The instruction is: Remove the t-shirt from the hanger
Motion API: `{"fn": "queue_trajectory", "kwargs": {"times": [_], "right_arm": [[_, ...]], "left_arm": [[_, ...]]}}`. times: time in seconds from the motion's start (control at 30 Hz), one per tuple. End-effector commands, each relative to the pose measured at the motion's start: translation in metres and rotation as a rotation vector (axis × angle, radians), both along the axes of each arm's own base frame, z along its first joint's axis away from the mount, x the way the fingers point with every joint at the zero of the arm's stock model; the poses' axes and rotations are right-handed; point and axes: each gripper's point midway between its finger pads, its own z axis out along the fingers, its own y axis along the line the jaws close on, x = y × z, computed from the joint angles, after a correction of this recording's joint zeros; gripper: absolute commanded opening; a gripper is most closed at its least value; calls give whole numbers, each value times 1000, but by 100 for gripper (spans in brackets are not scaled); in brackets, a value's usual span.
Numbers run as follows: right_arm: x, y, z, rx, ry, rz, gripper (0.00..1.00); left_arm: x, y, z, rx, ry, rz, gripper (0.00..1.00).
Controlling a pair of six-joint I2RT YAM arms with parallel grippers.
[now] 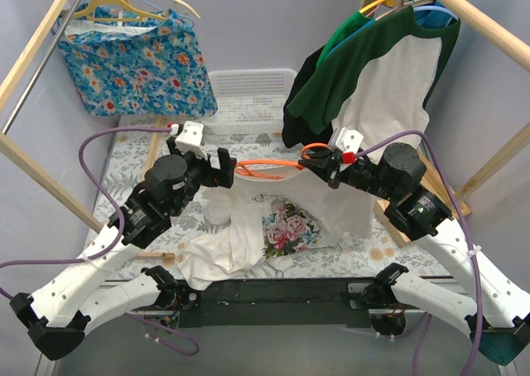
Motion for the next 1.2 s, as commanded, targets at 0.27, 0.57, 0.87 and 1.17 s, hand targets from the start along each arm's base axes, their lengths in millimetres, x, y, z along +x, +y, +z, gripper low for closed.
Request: {"fn": "queue_trajectory", "kwargs": {"times": [0.27,0.57,0.87,1.17], "right_arm": [[-30,-27,75,120,-177,-11,1],[-33,-50,94,189,-232,-105,1],[-30,-51,91,169,-227,-121,1],[-5,-28,47,55,-114,-106,1]], "left_arm": [[11,-17,-59,108,85,-47,80],[3,-26,-82,84,144,-93,80],[15,-2,-69,156,132,45,81],[1,32,38,58,-90,107,84]]}}
